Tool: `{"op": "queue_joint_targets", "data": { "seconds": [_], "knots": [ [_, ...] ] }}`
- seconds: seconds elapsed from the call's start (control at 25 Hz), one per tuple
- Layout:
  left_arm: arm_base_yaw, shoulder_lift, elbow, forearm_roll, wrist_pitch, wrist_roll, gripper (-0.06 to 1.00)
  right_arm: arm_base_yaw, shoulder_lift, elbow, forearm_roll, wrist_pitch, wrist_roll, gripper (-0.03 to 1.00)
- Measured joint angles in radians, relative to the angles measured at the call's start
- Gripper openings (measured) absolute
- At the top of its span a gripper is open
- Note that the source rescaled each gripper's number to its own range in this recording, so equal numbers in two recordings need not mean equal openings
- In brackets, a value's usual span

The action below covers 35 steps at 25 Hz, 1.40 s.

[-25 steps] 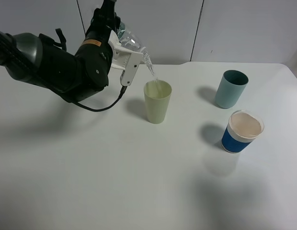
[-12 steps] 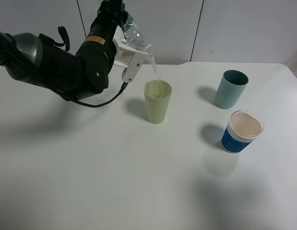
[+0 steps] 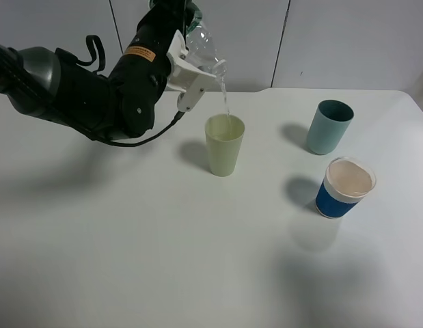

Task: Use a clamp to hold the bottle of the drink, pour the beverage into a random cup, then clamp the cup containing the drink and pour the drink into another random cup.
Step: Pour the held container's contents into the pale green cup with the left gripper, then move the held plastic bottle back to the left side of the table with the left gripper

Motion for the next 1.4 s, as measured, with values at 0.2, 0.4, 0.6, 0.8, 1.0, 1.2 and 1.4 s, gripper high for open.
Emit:
{"op": "queue_joint_targets", "data": {
  "seconds": [0.2,0.4,0.6,0.8,1.0,1.2,1.4],
  "knots": [
    [0.0,0.0,0.0,0.063,-0.005,0.0,0.0,0.0,0.0,0.0,0.0,0.0,0.0,1.0],
    [0.0,0.0,0.0,0.198,-0.005,0.0,0.0,0.0,0.0,0.0,0.0,0.0,0.0,1.0],
    [0.0,0.0,0.0,0.169,-0.005,-0.004,0.0,0.0,0.0,0.0,0.0,0.0,0.0,1.0],
    [0.0,-0.001,0.0,-0.087,0.002,-0.073,0.0,0.0,0.0,0.0,0.0,0.0,0.0,1.0],
    [0.004,-0.066,0.0,-0.479,0.227,-0.32,0.0,0.0,0.0,0.0,0.0,0.0,0.0,1.0],
    [0.048,-0.164,0.031,-0.522,0.532,-0.622,0.0,0.0,0.0,0.0,0.0,0.0,0.0,1.0],
    [0.101,-0.263,0.102,-0.355,0.745,-1.004,0.0,0.0,0.0,0.0,0.0,0.0,0.0,1.0]
  ]
}}
